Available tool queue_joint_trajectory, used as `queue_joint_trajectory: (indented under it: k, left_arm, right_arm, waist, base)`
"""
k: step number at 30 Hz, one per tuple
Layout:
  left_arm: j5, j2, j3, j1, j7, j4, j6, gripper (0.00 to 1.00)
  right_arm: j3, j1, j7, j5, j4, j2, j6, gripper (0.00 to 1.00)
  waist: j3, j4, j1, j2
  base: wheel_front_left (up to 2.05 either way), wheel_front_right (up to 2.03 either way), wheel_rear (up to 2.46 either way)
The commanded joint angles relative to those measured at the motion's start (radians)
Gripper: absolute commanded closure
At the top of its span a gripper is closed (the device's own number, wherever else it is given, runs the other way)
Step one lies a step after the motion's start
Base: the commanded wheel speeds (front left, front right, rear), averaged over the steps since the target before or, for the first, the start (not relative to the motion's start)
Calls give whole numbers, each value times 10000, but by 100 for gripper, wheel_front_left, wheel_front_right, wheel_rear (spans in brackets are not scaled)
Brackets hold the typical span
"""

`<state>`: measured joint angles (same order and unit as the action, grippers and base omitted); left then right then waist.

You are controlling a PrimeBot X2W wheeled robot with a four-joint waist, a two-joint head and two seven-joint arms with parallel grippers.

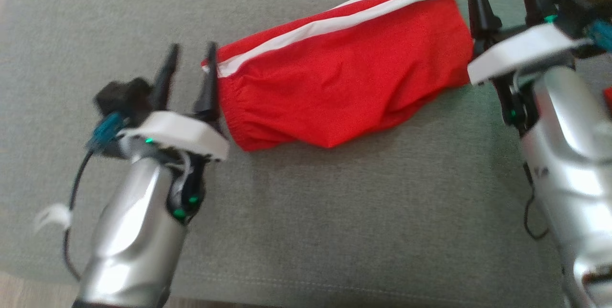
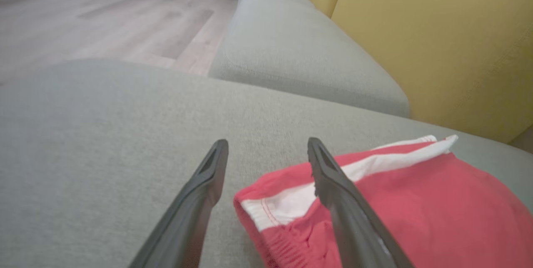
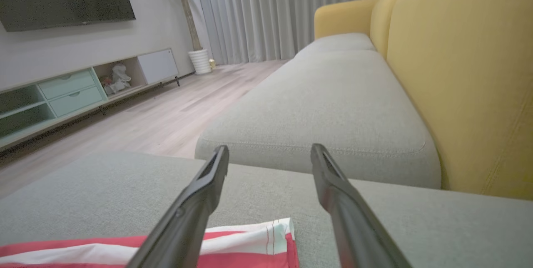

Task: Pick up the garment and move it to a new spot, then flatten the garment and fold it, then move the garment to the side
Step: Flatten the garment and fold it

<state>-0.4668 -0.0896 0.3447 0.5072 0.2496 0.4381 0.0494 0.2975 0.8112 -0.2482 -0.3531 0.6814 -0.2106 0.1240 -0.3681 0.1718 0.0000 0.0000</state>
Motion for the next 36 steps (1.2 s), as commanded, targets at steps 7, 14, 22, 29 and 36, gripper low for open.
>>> queue_joint_trajectory:
  k: [7,14,22,29,36]
  left_arm:
    - [1340,-484,-1248,-1440,120,-2729,440,0]
    - [1760,-556,-1325,-2197,121,-3229,384,0]
    - [2066,-651,-1094,-2839,121,-3052,320,0]
    - [2170,-624,-1060,-3199,121,-2956,380,0]
    - [2166,-620,-1115,-3241,122,-2936,394,0]
  right_arm:
    - [-1326,-2479,-78,979,-2953,566,67,0]
    - [-2218,-4685,637,1734,-5138,1118,67,0]
    - [-2635,-6900,1751,2116,-7189,1516,67,0]
    - [-2659,-7774,2169,2156,-8017,1590,67,0]
    - [-2691,-7948,2316,2081,-8331,1601,67,0]
  waist:
    - [491,-682,0,0]
    - [778,-897,0,0]
    - [1076,-1120,0,0]
    - [1288,-1184,0,0]
    - [1294,-1202,0,0]
  base:
    - [0,0,0]
    - [0,0,0]
    - [0,0,0]
    - [0,0,0]
    - [0,0,0]
